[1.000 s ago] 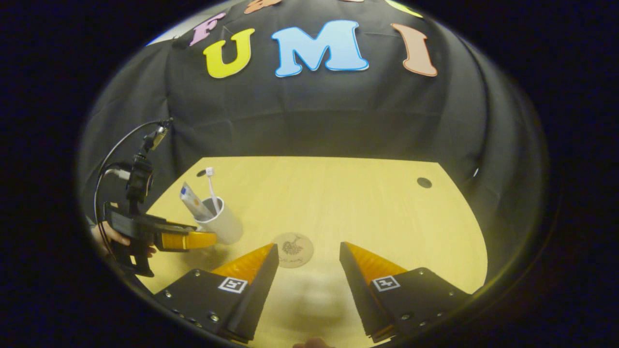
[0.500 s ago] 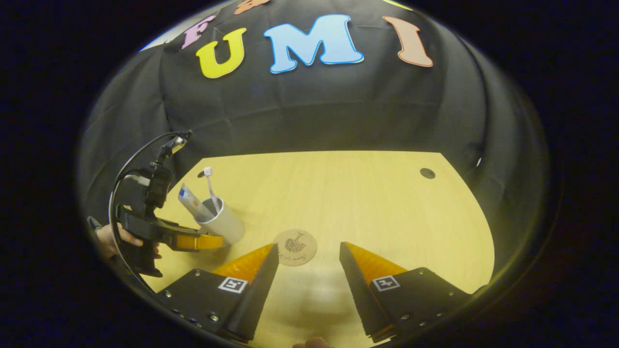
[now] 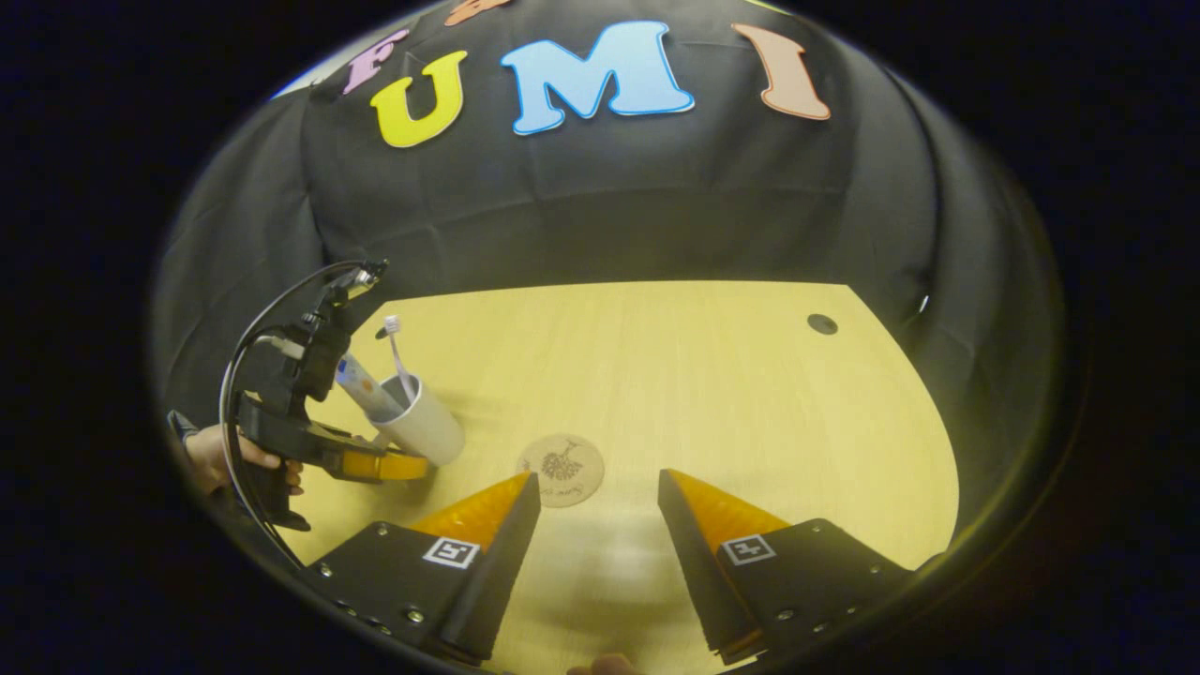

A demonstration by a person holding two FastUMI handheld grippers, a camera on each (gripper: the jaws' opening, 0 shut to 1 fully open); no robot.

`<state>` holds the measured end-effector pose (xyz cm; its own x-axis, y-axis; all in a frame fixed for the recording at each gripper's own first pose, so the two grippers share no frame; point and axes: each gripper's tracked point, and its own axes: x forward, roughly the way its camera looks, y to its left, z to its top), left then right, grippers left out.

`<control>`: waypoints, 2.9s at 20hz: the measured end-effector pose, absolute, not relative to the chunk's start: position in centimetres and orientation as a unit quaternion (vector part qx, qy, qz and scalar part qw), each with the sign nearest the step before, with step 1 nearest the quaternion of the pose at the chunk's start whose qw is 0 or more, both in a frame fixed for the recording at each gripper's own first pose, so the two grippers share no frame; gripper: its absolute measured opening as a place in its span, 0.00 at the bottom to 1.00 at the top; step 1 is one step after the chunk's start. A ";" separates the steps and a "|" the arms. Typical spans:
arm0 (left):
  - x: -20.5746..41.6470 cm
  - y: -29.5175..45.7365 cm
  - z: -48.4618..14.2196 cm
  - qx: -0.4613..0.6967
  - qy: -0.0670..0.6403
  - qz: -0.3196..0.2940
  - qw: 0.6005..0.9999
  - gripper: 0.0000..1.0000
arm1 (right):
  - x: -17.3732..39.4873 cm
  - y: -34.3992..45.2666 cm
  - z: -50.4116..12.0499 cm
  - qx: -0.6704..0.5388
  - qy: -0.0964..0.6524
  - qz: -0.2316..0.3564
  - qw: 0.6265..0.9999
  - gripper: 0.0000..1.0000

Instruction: Put the toothbrush and toothpaste on the desktop into the cup, then pick up the cup and place it on the coaster on the desktop.

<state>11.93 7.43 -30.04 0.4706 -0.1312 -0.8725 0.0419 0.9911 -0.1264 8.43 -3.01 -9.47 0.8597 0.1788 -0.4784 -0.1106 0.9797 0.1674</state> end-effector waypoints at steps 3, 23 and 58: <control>12.0 7.9 -30.1 -0.025 0.514 -0.040 0.856 0.40 | 8.4 -3.1 -9.7 0.069 0.258 0.076 0.961 0.78; 12.6 0.0 -28.2 0.039 0.488 -0.111 0.865 0.36 | 8.1 -5.5 -9.0 0.092 0.245 0.063 0.963 0.78; 11.8 -2.1 -24.6 0.027 0.454 -0.164 0.875 0.84 | 5.2 -7.7 -7.7 0.125 0.229 0.028 0.965 0.78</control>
